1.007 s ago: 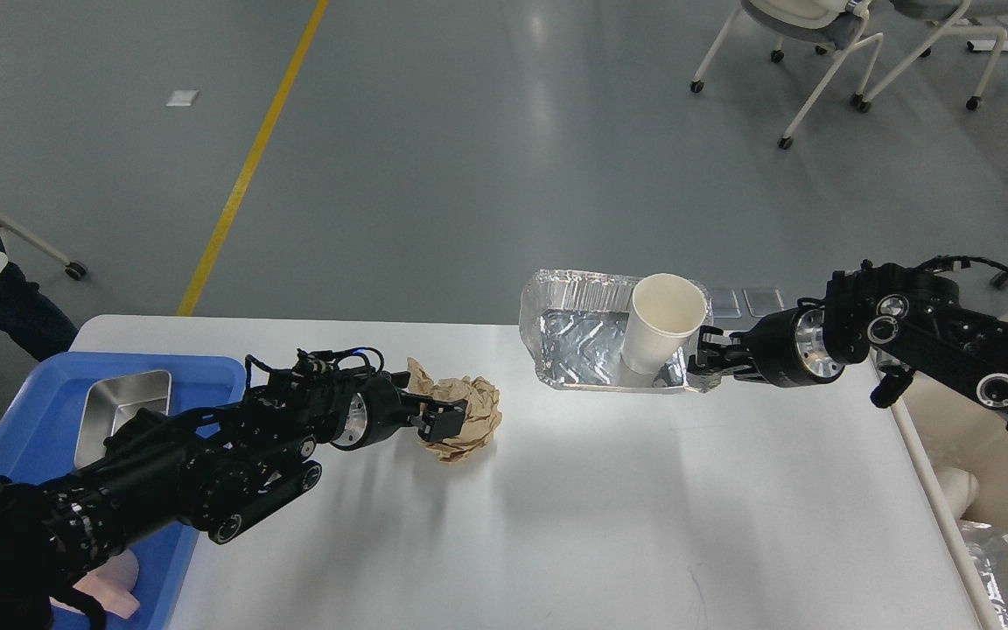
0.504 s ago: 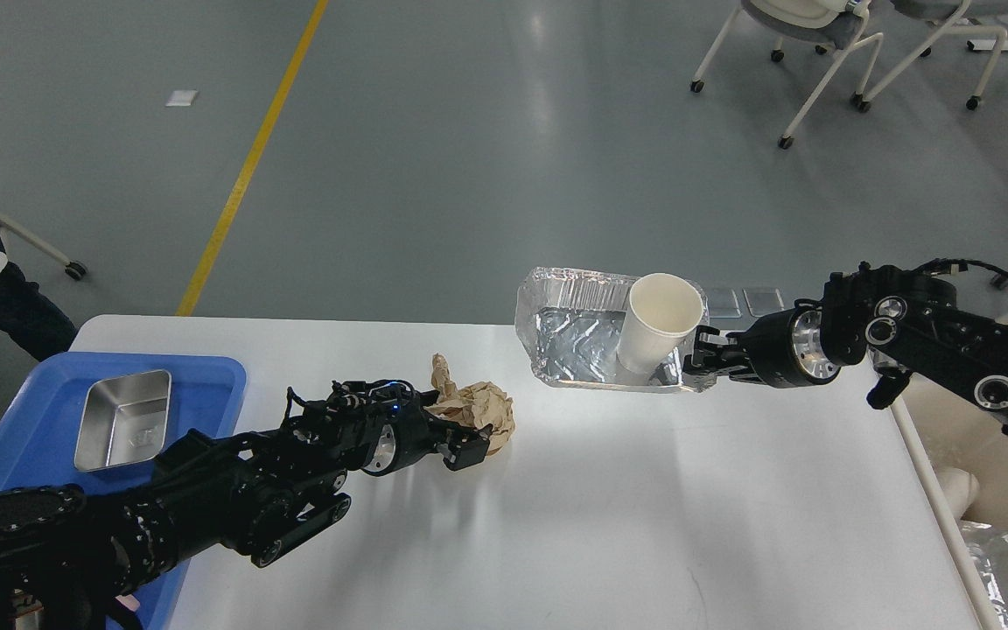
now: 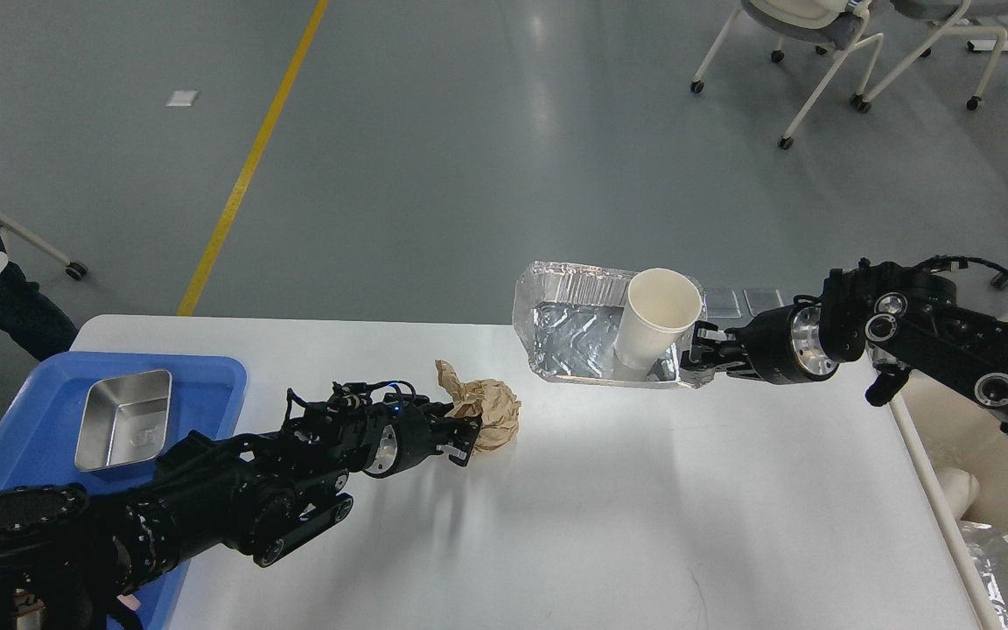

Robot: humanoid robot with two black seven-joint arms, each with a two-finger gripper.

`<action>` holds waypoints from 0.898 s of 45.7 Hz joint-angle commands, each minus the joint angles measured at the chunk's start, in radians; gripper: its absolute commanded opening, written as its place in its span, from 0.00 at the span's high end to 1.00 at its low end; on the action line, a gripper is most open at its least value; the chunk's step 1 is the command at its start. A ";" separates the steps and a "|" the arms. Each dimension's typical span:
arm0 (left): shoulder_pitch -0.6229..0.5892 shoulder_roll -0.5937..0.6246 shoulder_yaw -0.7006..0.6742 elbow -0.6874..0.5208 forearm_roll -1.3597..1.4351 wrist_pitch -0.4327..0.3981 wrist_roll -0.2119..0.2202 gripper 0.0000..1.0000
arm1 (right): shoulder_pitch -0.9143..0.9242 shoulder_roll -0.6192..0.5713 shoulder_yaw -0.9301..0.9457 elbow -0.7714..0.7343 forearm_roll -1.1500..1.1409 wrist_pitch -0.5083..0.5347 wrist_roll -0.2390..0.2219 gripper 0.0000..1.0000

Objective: Tidy desktop
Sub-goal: 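Lift the crumpled paper and drop it into the foil tray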

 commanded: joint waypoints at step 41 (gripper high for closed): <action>-0.041 1.019 -0.391 -0.902 -0.212 -0.334 -0.026 0.99 | -0.024 0.040 -0.008 -0.009 -0.002 0.000 0.001 1.00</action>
